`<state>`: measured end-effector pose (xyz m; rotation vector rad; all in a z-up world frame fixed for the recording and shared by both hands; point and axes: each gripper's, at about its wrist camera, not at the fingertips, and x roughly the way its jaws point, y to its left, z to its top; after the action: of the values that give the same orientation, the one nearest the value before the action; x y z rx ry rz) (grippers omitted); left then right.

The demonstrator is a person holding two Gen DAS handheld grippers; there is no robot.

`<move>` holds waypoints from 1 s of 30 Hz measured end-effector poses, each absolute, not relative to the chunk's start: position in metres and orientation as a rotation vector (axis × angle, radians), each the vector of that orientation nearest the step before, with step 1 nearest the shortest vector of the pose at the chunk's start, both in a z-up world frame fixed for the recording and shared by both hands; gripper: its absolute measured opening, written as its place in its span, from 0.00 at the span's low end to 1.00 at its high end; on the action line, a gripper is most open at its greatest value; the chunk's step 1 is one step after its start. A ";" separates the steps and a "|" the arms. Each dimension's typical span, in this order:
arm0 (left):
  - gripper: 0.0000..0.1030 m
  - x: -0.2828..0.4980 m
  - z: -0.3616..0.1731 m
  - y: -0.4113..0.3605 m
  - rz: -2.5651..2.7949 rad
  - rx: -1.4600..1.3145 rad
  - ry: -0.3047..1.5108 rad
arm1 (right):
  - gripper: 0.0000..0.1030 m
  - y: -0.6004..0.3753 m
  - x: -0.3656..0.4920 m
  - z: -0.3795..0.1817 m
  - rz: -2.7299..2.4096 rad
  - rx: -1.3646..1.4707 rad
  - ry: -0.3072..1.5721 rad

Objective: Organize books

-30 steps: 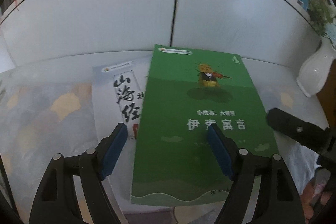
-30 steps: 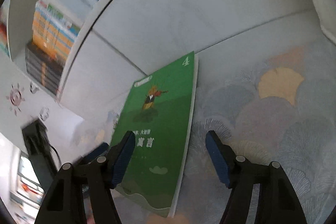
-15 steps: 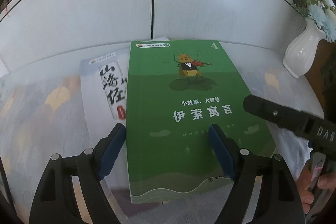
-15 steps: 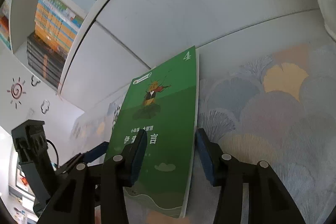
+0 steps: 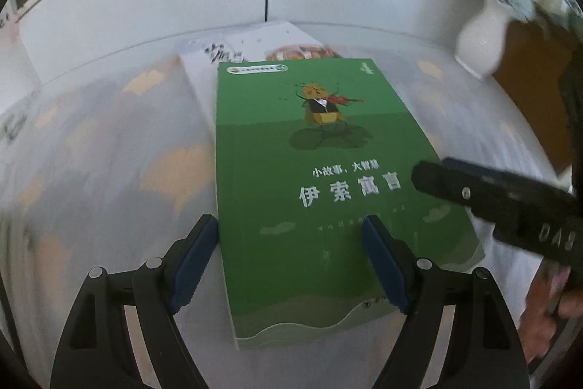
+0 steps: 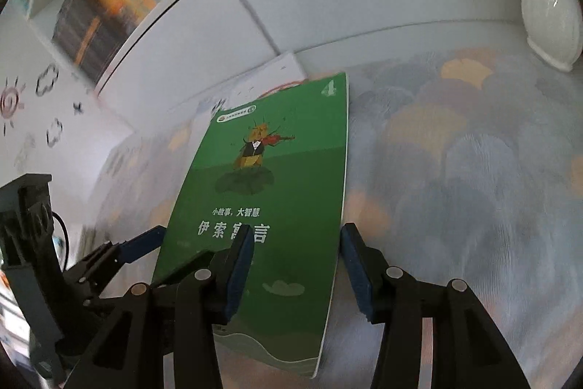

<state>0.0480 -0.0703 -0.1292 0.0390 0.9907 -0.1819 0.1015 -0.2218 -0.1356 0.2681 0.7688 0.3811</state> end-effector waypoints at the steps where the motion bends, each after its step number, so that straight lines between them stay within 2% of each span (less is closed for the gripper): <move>1: 0.76 0.038 -0.129 -0.067 -0.177 0.049 0.992 | 0.48 -0.218 0.090 -0.138 0.399 0.263 0.789; 13: 0.76 -0.125 -0.126 -0.009 -0.248 0.031 1.024 | 0.52 -0.158 -0.030 -0.164 0.521 0.049 0.884; 17: 0.78 -0.145 -0.128 0.008 -0.270 0.019 1.029 | 0.52 -0.153 -0.068 -0.173 0.633 0.023 0.961; 20: 0.75 -0.135 -0.128 0.023 -0.263 -0.049 1.031 | 0.52 -0.164 -0.075 -0.176 0.664 0.038 1.000; 22: 0.63 -0.130 -0.128 0.027 -0.257 -0.062 1.024 | 0.52 -0.178 -0.067 -0.180 0.718 0.115 1.023; 24: 0.58 -0.126 -0.129 0.029 -0.262 -0.067 1.025 | 0.51 -0.185 -0.057 -0.183 0.759 0.176 1.037; 27: 0.58 -0.117 -0.128 0.037 -0.298 -0.151 1.039 | 0.51 -0.187 -0.036 -0.185 0.816 0.233 1.043; 30: 0.52 -0.113 -0.129 0.041 -0.313 -0.182 1.039 | 0.45 -0.186 -0.016 -0.187 0.845 0.277 1.042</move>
<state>-0.1126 0.0412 -0.1289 -0.1822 1.0392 -0.3134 -0.0157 -0.1858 -0.1868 0.2771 1.0417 0.8446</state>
